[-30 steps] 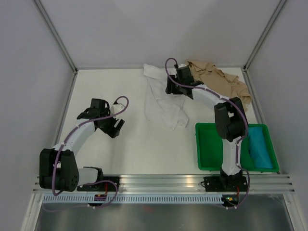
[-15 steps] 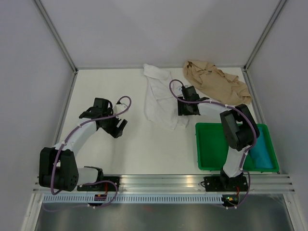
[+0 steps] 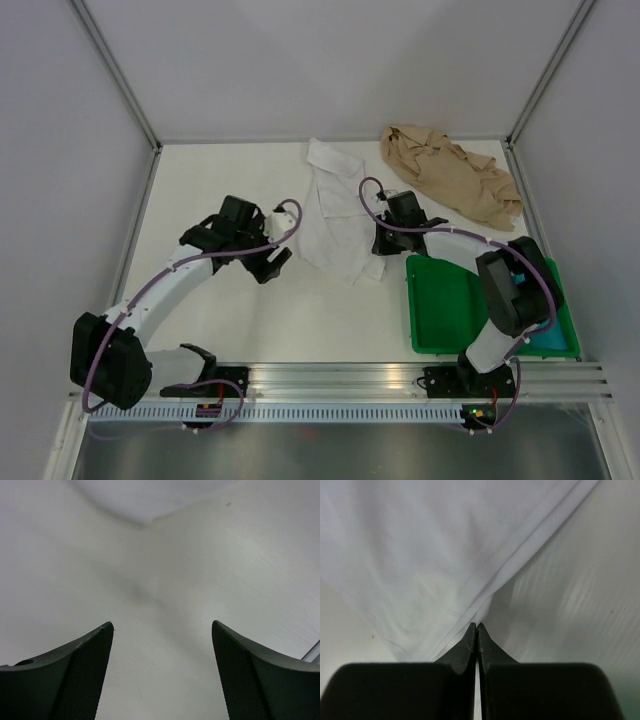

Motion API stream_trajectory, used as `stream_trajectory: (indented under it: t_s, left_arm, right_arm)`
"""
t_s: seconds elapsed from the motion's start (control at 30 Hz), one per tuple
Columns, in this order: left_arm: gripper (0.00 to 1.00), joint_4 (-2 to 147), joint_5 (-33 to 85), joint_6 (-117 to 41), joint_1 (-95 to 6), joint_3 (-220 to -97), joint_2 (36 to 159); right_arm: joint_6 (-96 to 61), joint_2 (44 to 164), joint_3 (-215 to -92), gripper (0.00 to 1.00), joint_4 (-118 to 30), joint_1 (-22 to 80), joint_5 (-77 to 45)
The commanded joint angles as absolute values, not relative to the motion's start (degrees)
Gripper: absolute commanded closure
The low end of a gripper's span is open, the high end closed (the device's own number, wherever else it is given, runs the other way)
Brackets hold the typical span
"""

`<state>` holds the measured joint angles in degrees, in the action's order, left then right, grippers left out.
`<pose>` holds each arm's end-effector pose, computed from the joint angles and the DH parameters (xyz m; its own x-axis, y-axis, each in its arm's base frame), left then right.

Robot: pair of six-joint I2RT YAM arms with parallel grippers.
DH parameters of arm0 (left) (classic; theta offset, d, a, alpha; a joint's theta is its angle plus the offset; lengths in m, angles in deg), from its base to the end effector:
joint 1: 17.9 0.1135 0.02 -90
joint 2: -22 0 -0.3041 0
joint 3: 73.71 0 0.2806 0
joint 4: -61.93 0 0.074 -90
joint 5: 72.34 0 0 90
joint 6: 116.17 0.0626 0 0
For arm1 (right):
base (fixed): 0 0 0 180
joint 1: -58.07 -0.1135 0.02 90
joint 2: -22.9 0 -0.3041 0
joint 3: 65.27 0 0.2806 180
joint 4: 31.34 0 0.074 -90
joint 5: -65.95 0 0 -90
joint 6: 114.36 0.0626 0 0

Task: Roll the t-shirts
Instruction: Flatten the tshirt

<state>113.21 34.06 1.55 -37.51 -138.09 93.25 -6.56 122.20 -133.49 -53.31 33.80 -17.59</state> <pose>0.2499 -0.1078 0.2540 -0.4933 0.6494 -0.5787 0.7814 0.6231 0.0332 0.3539 0.1673 0.1599 -0.8374 -0.0443 -0.5449 -0.2249 0.9364 0.2694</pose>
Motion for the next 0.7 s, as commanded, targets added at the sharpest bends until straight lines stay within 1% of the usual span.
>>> stream_trajectory:
  t_s: [0.0,0.03,0.07,0.1,0.13,0.17,0.27,0.43,0.53,0.67]
  left_arm:
    - [0.16,110.15,30.95,0.89,-49.42,-143.01,94.76]
    - [0.16,108.48,26.23,1.68,-52.32,-142.83,95.73]
    - [0.16,104.55,24.18,4.21,-57.66,-142.14,96.61]
    - [0.18,102.42,21.03,5.89,-60.23,-141.43,98.88]
    - [0.18,100.31,20.13,7.47,-62.52,-140.64,99.86]
    - [0.19,94.98,19.60,10.27,-66.29,-138.63,100.74]
    - [0.19,86.52,20.38,12.75,-71.31,-135.99,104.87]
    - [0.19,83.86,21.61,12.50,-74.14,-139.49,114.26]
    - [0.19,83.85,25.03,12.93,-75.55,-140.28,116.66]
    - [0.22,83.59,27.94,13.82,-78.01,-138.53,118.94]
  right_arm:
    - [-4.33,114.14,-129.31,1.00,-51.94,33.46,-9.64]
    - [-4.06,113.52,-128.34,1.00,-52.03,33.28,-9.29]
    - [-3.97,113.16,-127.19,1.00,-52.29,33.28,-9.46]
    - [-3.80,112.29,-124.66,1.00,-52.12,33.28,-9.55]
    - [-3.71,111.93,-123.42,1.00,-52.03,33.28,-9.55]
    - [-3.45,111.41,-122.10,1.00,-51.34,33.28,-8.85]
    - [-1.86,110.18,-118.05,1.00,-49.23,33.28,-6.48]
    - [0.33,108.24,-115.23,1.00,-47.11,33.28,-5.86]
    - [0.42,107.89,-115.23,1.00,-46.85,33.28,-5.94]
    - [0.16,108.06,-115.58,1.00,-47.02,33.28,-6.30]
